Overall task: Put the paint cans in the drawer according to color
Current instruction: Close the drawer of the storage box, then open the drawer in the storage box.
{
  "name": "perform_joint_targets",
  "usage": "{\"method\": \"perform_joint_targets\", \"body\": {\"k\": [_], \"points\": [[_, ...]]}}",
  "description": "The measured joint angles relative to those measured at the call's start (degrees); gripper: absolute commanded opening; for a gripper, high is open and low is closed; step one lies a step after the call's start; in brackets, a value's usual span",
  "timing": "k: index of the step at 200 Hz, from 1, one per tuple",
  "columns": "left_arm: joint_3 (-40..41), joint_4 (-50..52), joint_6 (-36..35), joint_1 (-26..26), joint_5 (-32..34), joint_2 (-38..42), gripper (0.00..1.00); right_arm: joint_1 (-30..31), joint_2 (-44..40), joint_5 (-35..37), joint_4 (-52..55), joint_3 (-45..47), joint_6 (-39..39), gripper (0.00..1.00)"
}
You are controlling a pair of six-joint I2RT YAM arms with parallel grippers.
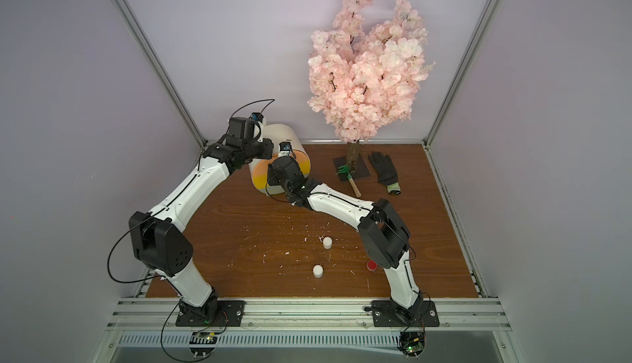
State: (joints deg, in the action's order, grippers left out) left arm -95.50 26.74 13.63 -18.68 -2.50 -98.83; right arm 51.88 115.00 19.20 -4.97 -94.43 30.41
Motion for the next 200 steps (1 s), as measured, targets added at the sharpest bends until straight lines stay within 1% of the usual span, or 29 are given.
{"method": "perform_joint_targets", "body": {"k": [24, 38, 52, 81, 104, 146, 200], "points": [[-0.1, 0.1, 0.0, 0.0, 0.0, 0.1, 0.29, 0.0, 0.0, -0.2, -0.3, 0.1, 0.1, 0.61], [-0.5, 0.7, 0.0, 0.0, -0.1, 0.1, 0.3, 0.0, -0.5, -0.6, -1.7, 1.7, 0.3, 0.63], [-1.3, 1.9, 0.2, 0.0, -0.5, 0.1, 0.31, 0.0, -2.4, -1.6, -2.7, 5.4, 0.7, 0.64], [-3.7, 4.5, 0.9, 0.4, -1.9, 0.1, 0.31, 0.0, -8.9, -3.0, -4.3, 15.4, 2.2, 0.65], [-5.1, 3.9, 1.0, 0.7, -3.0, 0.1, 0.31, -0.2, -11.7, -3.4, -5.8, 18.8, 3.0, 0.63], [-5.1, 3.1, 1.2, 1.4, -4.8, -1.2, 0.3, -1.8, -11.6, -6.3, -10.6, 21.0, 6.4, 0.59], [-5.0, 2.0, 1.0, 1.5, -5.4, -3.0, 0.3, -3.0, -7.6, -7.5, -13.5, 20.5, 9.2, 0.57]]}}
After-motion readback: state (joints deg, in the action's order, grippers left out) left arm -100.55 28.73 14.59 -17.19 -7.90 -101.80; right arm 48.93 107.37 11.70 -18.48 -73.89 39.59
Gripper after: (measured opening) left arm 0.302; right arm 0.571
